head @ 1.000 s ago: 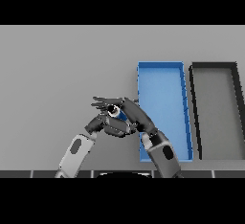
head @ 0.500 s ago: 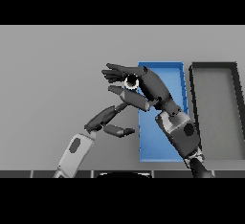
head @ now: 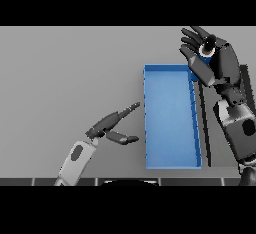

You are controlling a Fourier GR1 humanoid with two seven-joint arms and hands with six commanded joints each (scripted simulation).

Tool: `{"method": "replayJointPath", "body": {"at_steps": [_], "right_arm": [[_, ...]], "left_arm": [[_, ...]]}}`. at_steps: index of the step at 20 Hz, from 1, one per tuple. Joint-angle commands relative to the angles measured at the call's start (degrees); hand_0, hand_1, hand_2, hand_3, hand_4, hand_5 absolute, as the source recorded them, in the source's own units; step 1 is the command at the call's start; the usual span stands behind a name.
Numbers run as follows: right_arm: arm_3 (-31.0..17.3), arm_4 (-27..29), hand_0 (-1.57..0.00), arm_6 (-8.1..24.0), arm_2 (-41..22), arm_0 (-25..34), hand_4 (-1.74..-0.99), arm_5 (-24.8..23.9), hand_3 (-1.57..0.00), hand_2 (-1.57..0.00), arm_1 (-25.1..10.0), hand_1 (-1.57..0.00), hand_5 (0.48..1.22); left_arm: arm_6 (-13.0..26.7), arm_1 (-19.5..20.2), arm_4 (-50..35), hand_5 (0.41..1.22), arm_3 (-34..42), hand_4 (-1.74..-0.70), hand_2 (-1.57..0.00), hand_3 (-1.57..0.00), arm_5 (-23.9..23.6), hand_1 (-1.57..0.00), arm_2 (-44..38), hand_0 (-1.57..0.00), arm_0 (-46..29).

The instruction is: Pick up the blue pipe and place it into the blue bin.

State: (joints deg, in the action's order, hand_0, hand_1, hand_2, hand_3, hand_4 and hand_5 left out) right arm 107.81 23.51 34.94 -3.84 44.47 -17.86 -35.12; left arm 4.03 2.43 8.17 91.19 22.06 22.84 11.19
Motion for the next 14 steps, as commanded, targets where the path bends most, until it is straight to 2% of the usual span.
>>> {"method": "replayJointPath", "body": {"at_steps": [1,2,5,9,11,14], "right_arm": [[1.1,1.24,-1.57,0.0,0.7,-3.02,-1.741,-0.31,-1.57,-1.57,-0.9,-1.57,1.221],[2.28,1.6,-1.57,0.0,0.72,-6.09,-1.741,-2.36,-1.57,-1.57,-1.62,-1.57,1.221],[6.93,2.28,-1.57,0.0,1.6,-16.35,-1.741,-4.1,-1.57,-1.57,-2.58,-1.57,1.221],[12.01,2.55,-1.57,0.0,0.97,-29.7,-1.741,-7.43,-1.57,-1.57,-2.48,-1.57,1.221],[12.25,2.17,-1.57,0.0,-0.48,-34.63,-1.741,-11.17,-1.57,-1.57,-2.23,-1.57,1.221],[12.26,2.15,-1.57,-0.01,-4.25,-40.86,-1.741,-17.01,-1.57,-1.57,-4.41,-1.57,1.221]], "left_arm": [[-0.07,0.29,0.08,0.413,0.18,-0.87,0.0,0.0,-0.08,0.0,-0.12,0.0,0.01],[0.38,0.47,0.37,0.415,0.58,-0.87,0.0,0.0,-0.29,0.0,0.02,0.0,-0.18],[0.01,0.14,0.24,0.419,-0.22,-0.87,0.0,0.0,-0.45,0.0,-0.14,0.0,0.37],[0.25,-0.05,0.26,0.422,0.64,-0.88,0.0,0.0,-0.47,0.0,0.81,0.0,-1.12],[1.98,-0.67,-0.22,0.425,0.72,-0.88,0.0,0.0,-0.75,0.0,0.66,0.0,-0.44],[2.59,-0.54,-0.74,0.427,0.77,-0.88,0.0,0.0,-0.55,0.0,0.49,0.0,-0.09]]}}
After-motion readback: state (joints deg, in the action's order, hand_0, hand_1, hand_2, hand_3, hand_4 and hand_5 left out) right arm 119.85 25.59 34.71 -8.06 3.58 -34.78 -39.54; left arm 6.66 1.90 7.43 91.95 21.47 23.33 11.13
